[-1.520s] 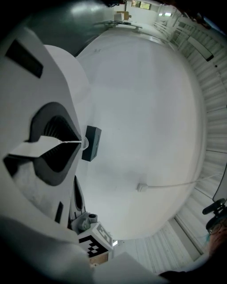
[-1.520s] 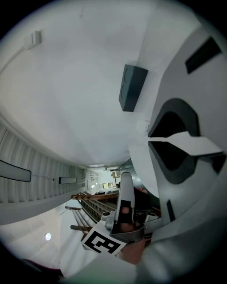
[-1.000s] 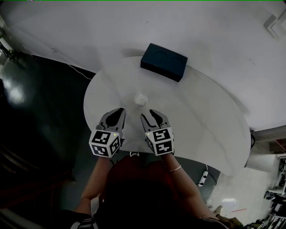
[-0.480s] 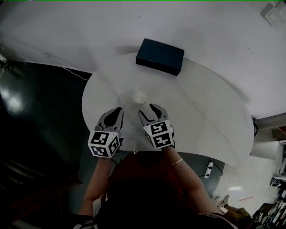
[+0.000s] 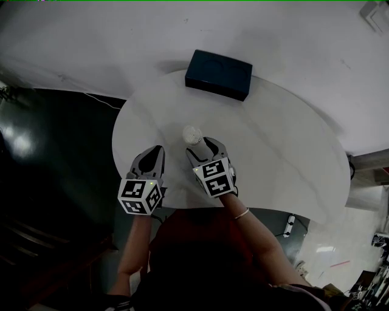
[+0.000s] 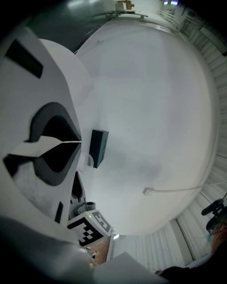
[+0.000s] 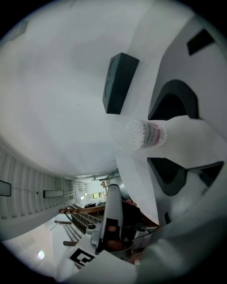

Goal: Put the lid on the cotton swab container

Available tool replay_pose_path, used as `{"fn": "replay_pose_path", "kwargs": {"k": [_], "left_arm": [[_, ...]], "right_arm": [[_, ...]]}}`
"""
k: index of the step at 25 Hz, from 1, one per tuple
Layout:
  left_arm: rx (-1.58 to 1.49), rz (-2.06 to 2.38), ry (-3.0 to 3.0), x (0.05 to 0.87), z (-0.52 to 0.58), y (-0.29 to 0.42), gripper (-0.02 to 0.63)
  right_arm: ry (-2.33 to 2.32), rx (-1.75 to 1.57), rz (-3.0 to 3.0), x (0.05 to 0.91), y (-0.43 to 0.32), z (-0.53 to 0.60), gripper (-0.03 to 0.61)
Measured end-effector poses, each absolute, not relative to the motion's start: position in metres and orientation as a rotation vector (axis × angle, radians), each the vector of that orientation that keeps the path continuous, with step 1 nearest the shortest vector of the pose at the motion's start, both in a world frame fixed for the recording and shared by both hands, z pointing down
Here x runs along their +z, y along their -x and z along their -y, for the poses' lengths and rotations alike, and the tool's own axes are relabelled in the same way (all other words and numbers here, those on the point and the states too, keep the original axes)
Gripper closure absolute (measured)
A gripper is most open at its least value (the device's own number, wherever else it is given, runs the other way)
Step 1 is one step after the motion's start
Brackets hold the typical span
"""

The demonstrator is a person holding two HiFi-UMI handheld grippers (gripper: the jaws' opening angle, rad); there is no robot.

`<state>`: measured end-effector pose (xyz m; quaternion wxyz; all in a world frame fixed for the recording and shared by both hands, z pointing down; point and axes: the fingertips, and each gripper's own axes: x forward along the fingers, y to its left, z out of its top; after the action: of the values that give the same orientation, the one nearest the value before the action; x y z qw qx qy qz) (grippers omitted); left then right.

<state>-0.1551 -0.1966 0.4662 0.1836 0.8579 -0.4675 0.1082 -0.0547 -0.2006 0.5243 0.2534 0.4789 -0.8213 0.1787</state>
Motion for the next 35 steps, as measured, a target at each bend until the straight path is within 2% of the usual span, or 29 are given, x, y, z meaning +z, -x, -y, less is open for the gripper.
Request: {"fn": "replay_pose_path", "kwargs": {"k": [25, 35], "left_arm": [[0.337, 1.163, -2.494, 0.464, 0.227, 0.12, 0.588], [0.525, 1.0, -2.655, 0.457, 0.233, 0.072, 0.589]], "right_arm": [[-1.227, 0.426, 2.255, 0.537, 0.063, 0.222, 0.331], [-1.218, 0.415, 2.264, 0.536, 0.064, 0.223, 0.337]]}}
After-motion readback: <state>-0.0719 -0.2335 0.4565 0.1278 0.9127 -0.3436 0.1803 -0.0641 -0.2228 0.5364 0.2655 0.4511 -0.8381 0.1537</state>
